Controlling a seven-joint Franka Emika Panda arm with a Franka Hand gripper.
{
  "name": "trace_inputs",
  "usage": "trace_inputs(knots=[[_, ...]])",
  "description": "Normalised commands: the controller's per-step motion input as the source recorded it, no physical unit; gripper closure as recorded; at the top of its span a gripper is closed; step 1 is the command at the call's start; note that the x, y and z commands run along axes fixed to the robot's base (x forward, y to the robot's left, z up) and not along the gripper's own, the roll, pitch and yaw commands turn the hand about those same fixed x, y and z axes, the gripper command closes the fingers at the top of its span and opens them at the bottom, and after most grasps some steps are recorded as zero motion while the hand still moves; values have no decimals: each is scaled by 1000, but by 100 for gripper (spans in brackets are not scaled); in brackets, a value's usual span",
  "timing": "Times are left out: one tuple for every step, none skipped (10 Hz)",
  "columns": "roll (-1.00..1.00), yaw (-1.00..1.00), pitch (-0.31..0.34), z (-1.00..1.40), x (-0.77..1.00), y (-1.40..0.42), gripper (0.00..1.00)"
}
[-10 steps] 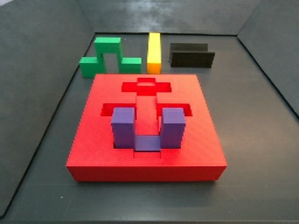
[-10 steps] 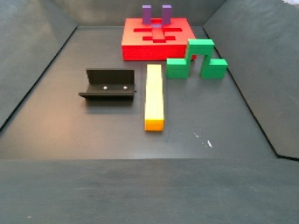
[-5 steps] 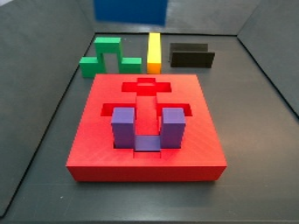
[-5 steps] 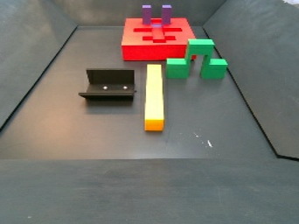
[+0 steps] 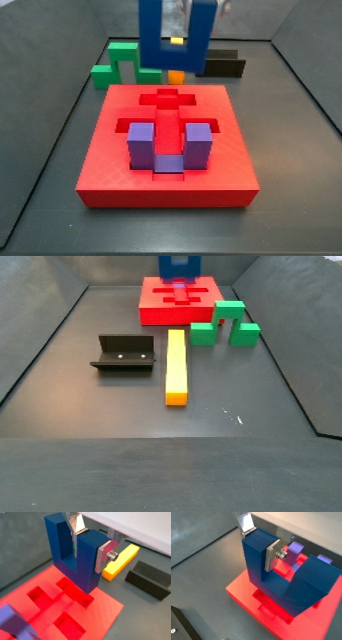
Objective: Pick up the blue object. Move up. Move to above the board. Insert the blue object.
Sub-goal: Insert the blue object.
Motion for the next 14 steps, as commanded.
trace_inputs(knots=[[141, 9, -54, -611, 380, 0, 100], [21, 111, -157, -423, 134, 37, 100], [71, 91, -197, -157, 0, 0, 100], [109, 20, -117, 0, 0, 0, 100], [147, 0, -129, 0, 0, 0, 100], [314, 34, -193, -6, 31, 0, 100], [324, 37, -230, 0, 0, 0, 100], [310, 60, -220, 0, 0, 0, 100], [74, 0, -146, 0, -160, -9, 100], [23, 0, -107, -91, -114, -51, 100], [-46, 0, -113, -131, -63, -91, 100], [-89, 226, -109, -97, -94, -131, 100], [-116, 311, -107, -106, -77, -111, 100], [-40, 226, -96, -134, -157, -43, 100]])
